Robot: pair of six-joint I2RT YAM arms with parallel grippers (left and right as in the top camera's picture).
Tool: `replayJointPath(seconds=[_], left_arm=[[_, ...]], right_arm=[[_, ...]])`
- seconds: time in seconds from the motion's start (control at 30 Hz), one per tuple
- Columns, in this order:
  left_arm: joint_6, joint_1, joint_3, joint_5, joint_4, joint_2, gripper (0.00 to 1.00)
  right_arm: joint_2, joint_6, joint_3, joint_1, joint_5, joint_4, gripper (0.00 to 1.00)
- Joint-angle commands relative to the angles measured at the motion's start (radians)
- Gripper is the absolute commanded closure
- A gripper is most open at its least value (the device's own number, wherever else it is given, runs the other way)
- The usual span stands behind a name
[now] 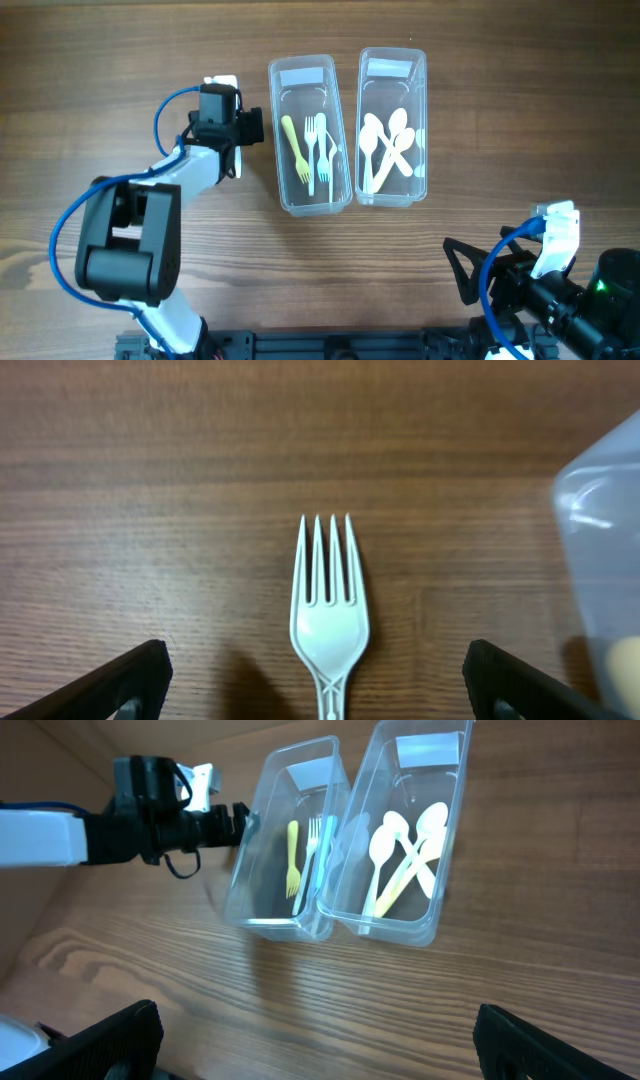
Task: Pack container
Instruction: 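Grasp the last white fork with the left gripper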
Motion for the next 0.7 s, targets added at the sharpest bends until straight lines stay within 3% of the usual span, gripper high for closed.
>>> replayJointPath(seconds=[0.0, 0.13, 0.23, 0.57, 0.67], left_arm=[[0.021, 0.002, 0.006, -0.018, 0.013, 0.030, 0.05], [0.020, 0.002, 0.006, -0.016, 0.040, 0.061, 0.06], [0.020, 0.002, 0.006, 0.002, 0.055, 0.084, 0.14], [0.020, 0.002, 0.007, 0.001, 0.100, 0.124, 0.14], [0.019, 0.002, 0.007, 0.002, 0.094, 0.141, 0.19]], right_arm=[[-0.004, 0.013, 0.003, 0.003, 0.010, 0.003, 0.00], [-0.004, 0.013, 0.003, 0.003, 0.010, 0.003, 0.00], [-0.004, 0.013, 0.003, 0.003, 0.010, 0.003, 0.00], [-0.004, 0.013, 0.003, 0.003, 0.010, 0.003, 0.00], [-0.004, 0.013, 0.003, 0.003, 0.010, 0.003, 0.00]])
